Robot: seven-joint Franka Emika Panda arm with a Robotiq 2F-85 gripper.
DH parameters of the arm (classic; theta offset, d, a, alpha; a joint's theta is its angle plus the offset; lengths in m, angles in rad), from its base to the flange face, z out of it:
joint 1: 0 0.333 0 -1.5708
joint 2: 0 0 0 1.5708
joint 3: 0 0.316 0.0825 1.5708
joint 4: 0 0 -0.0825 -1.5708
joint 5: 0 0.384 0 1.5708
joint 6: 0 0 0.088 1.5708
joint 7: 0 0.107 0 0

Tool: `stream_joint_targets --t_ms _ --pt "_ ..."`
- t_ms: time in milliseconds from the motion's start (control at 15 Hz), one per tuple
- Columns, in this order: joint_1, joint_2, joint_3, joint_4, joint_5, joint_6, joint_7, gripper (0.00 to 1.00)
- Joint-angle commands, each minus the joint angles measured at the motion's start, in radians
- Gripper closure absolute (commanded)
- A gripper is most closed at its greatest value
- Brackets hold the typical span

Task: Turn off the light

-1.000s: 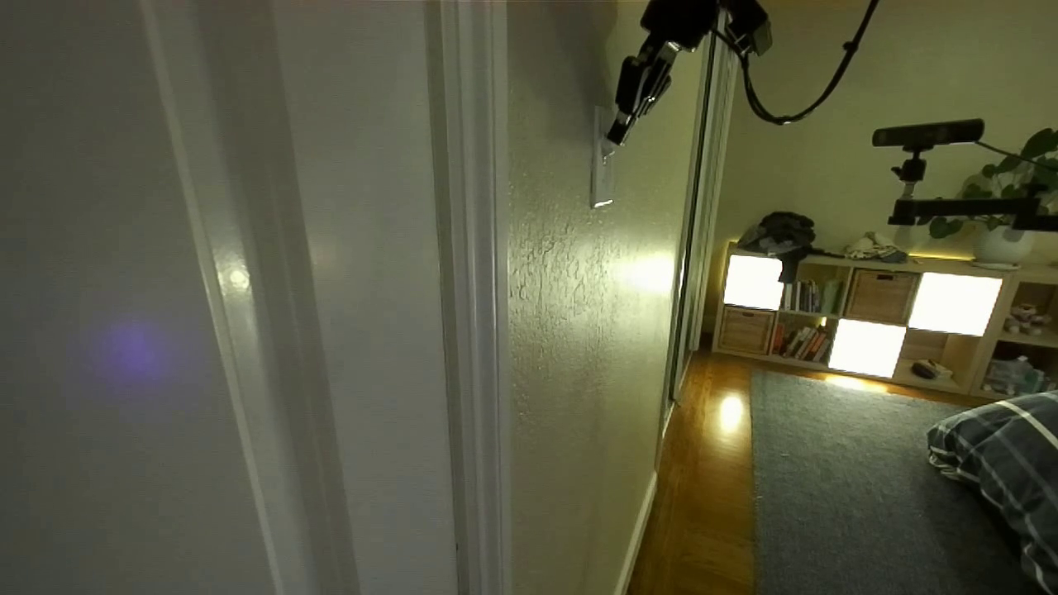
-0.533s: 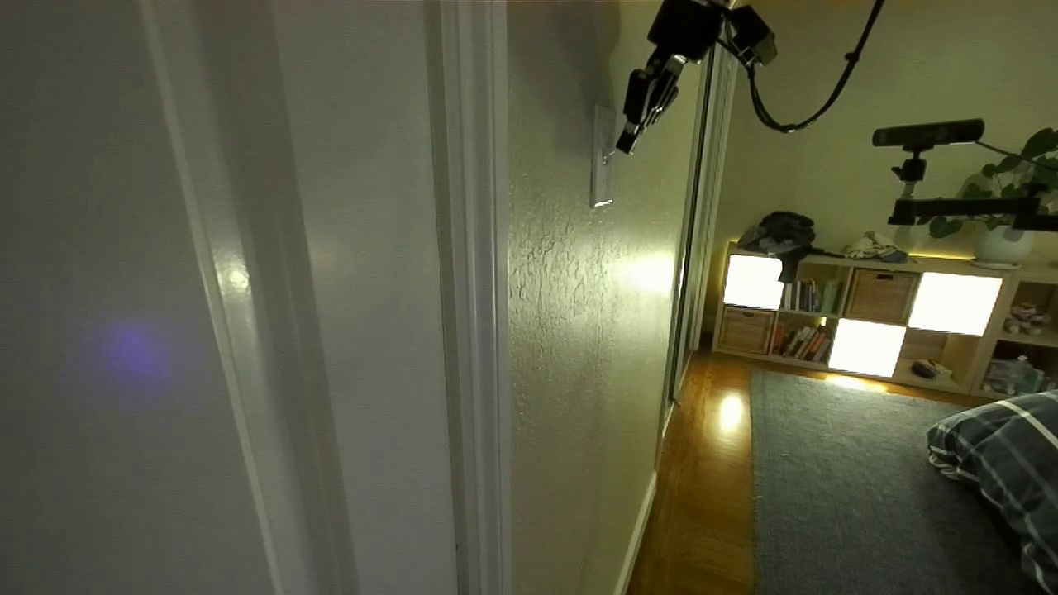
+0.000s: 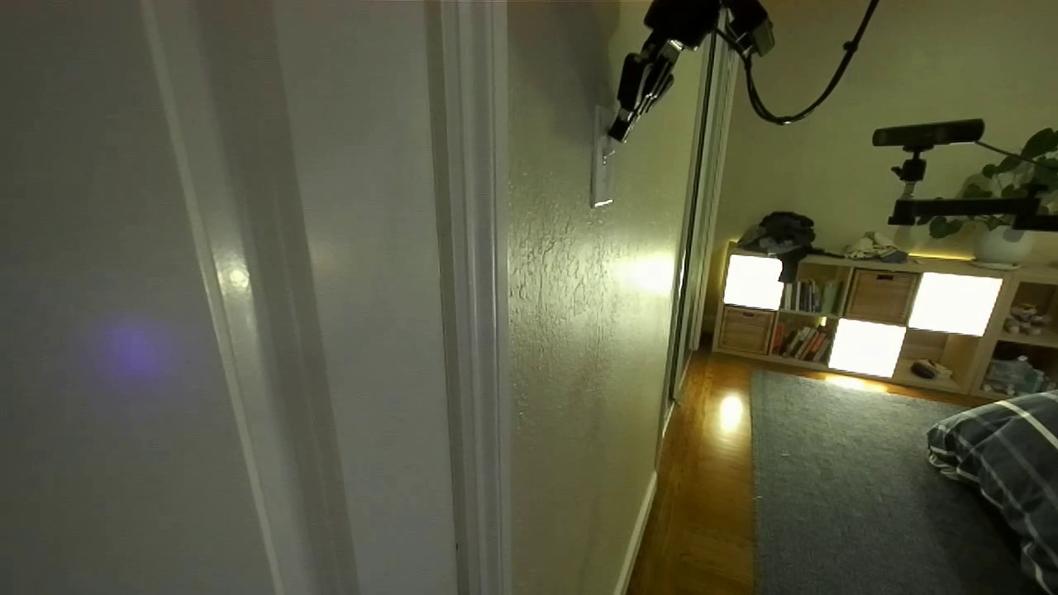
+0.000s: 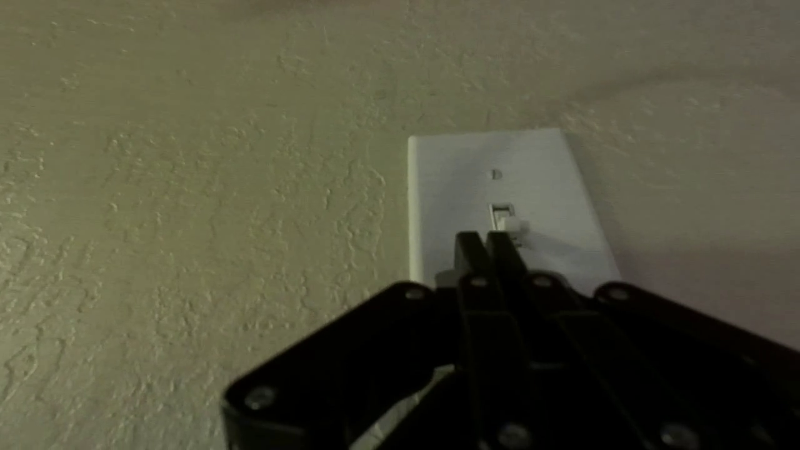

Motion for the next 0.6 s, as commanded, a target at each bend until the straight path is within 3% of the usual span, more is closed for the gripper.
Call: stream_joint_targets --t_ms 0,533 --pt "-0.012 -0.035 0.016 -0.031 0.033 0.013 -0.020 0.93" --pt "-0.020 -0.024 0.015 -0.036 0.059 0.000 -0.021 0.93"
